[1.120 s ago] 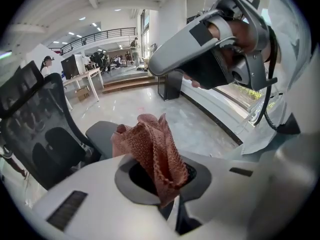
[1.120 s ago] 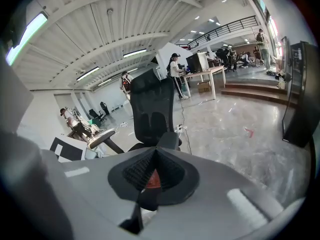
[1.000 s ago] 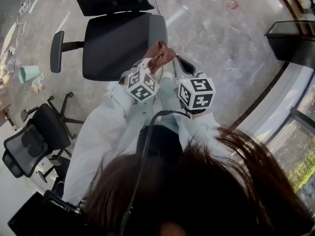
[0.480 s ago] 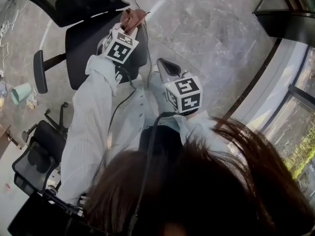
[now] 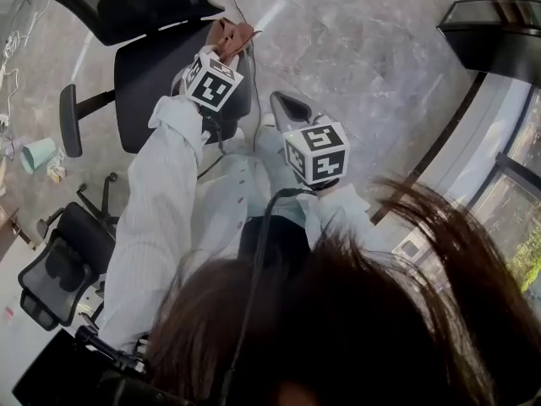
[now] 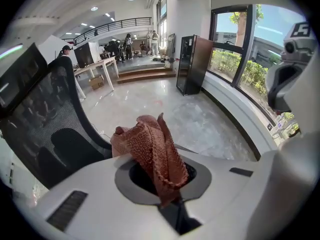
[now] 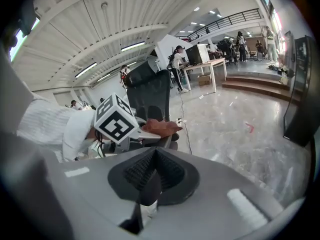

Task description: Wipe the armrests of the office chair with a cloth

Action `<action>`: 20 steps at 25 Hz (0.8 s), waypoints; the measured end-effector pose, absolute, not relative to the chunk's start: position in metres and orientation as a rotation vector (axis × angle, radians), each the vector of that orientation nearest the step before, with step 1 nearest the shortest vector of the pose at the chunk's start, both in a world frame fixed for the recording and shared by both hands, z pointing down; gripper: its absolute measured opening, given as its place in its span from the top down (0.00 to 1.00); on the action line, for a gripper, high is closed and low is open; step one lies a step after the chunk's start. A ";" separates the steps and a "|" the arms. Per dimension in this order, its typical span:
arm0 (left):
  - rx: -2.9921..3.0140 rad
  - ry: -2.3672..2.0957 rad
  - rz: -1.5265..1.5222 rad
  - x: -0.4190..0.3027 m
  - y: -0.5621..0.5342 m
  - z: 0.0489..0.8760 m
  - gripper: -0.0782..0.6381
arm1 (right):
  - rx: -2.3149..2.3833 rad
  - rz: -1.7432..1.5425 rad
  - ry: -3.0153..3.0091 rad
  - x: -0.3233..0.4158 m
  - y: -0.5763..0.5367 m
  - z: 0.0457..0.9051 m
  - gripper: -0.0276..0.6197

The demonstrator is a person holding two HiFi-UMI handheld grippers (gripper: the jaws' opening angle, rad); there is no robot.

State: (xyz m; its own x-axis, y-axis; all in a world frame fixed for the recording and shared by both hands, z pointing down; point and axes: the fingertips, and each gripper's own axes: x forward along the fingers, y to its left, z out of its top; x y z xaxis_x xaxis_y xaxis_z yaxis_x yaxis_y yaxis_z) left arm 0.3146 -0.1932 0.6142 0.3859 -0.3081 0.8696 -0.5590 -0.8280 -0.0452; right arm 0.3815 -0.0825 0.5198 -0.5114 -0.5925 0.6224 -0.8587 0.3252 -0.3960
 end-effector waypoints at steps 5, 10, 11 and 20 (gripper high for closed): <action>2.376 -0.703 1.411 0.304 -0.125 0.600 0.84 | 1.295 0.996 -2.270 0.368 -0.078 0.506 0.96; 2.356 -0.633 1.371 0.302 -0.059 0.588 0.84 | 1.297 0.976 -2.303 0.360 -0.073 0.496 0.96; 2.359 -0.628 1.368 0.302 -0.051 0.587 0.84 | 1.297 0.973 -2.308 0.360 -0.073 0.494 0.96; 2.358 -0.506 1.397 0.299 -0.008 0.583 0.84 | 1.316 1.002 -2.294 0.360 -0.070 0.497 0.96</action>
